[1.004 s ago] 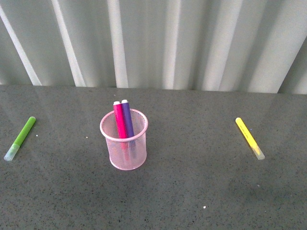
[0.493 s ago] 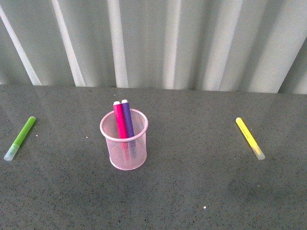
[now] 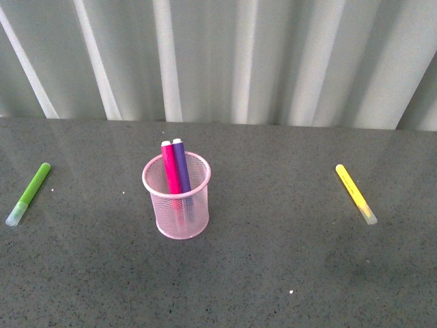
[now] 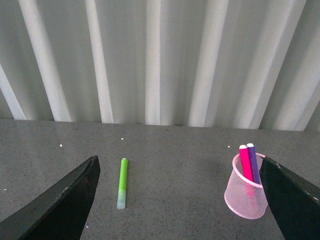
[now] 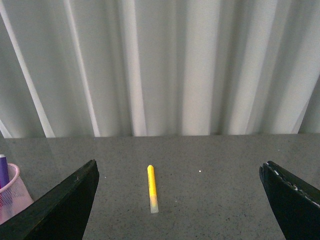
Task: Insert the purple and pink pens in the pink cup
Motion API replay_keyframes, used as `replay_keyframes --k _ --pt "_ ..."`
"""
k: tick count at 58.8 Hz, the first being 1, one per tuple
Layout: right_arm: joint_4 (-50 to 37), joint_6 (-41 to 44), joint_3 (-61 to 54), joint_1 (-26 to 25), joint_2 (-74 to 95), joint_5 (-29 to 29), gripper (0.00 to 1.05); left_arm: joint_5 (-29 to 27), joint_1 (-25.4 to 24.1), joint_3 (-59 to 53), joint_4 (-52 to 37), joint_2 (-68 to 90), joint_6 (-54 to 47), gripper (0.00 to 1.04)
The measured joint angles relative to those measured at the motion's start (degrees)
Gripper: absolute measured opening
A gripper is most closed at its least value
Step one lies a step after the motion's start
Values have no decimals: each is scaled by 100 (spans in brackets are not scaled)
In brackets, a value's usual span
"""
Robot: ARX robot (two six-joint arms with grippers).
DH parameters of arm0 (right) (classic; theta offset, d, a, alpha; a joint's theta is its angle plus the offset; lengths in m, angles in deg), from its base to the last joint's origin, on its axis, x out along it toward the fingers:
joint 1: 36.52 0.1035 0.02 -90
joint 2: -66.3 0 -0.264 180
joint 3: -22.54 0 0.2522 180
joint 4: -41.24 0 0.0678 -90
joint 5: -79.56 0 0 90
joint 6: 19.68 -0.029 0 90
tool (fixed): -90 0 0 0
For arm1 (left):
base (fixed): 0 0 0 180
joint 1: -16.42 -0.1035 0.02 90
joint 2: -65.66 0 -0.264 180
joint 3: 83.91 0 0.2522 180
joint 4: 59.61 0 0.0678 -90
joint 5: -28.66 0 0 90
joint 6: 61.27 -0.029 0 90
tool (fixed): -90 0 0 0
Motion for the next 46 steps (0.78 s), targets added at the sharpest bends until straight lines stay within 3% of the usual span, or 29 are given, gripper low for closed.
replay_keyframes --k 46 --pt "0 0 0 0 0 0 98 -2 0 0 0 0 -2 98"
